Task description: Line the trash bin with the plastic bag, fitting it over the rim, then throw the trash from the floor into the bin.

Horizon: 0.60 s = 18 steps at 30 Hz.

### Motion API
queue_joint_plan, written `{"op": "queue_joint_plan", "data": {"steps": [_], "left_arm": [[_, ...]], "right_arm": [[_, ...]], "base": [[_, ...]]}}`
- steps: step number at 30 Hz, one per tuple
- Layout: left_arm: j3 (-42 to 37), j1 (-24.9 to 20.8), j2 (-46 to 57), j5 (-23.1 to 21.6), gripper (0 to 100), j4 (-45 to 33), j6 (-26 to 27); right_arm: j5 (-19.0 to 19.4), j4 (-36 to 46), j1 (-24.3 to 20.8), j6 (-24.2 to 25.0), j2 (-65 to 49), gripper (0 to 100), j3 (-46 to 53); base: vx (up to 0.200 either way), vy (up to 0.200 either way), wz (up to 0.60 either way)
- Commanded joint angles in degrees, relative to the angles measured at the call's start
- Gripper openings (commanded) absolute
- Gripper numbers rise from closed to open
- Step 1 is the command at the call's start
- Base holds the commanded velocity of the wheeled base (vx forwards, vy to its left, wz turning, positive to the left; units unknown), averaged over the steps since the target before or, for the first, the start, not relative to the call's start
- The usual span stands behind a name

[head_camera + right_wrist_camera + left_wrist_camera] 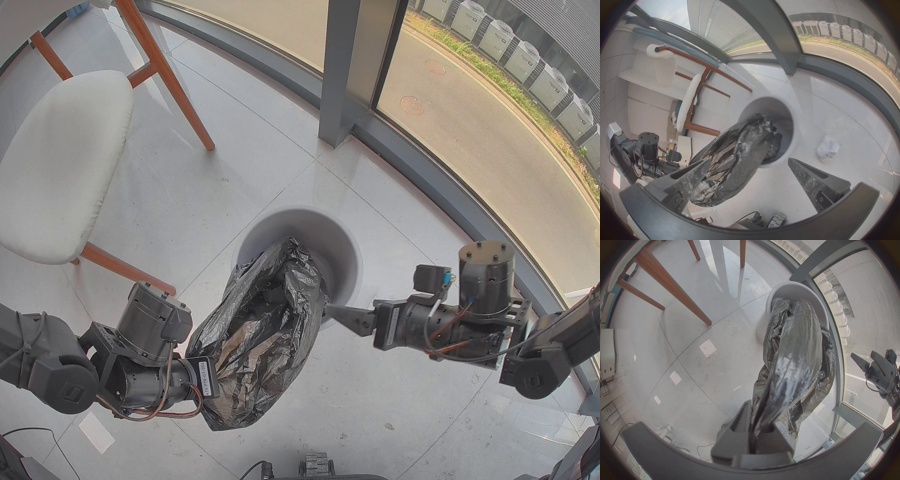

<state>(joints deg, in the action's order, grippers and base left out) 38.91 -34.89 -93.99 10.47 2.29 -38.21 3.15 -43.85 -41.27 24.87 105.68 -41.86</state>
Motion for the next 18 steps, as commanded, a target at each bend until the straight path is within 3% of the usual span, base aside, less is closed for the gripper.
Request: {"op": "queue_joint_plan", "data": {"steps": [1, 12, 18], "left_arm": [[-0.2, -0.2, 0.3, 0.2, 0, 0.0, 0.0], [0.1, -0.2, 0.2, 0.2, 0, 0.0, 0.0], [-0.4, -0.2, 0.2, 1.0, 0, 2.2, 0.1]], "right_arm": [[0.0, 0.3, -2.2, -2.8, 7.8, 100, -6.2], [0.0, -0.5, -1.3, -9.0, 18.4, 100, -13.8], [0.0, -0.4, -1.2, -9.4, 22.0, 100, -17.6]], "base": [[0.0, 0.0, 0.0], [0.0, 0.0, 0.0], [0.0, 0.0, 0.0]]}}
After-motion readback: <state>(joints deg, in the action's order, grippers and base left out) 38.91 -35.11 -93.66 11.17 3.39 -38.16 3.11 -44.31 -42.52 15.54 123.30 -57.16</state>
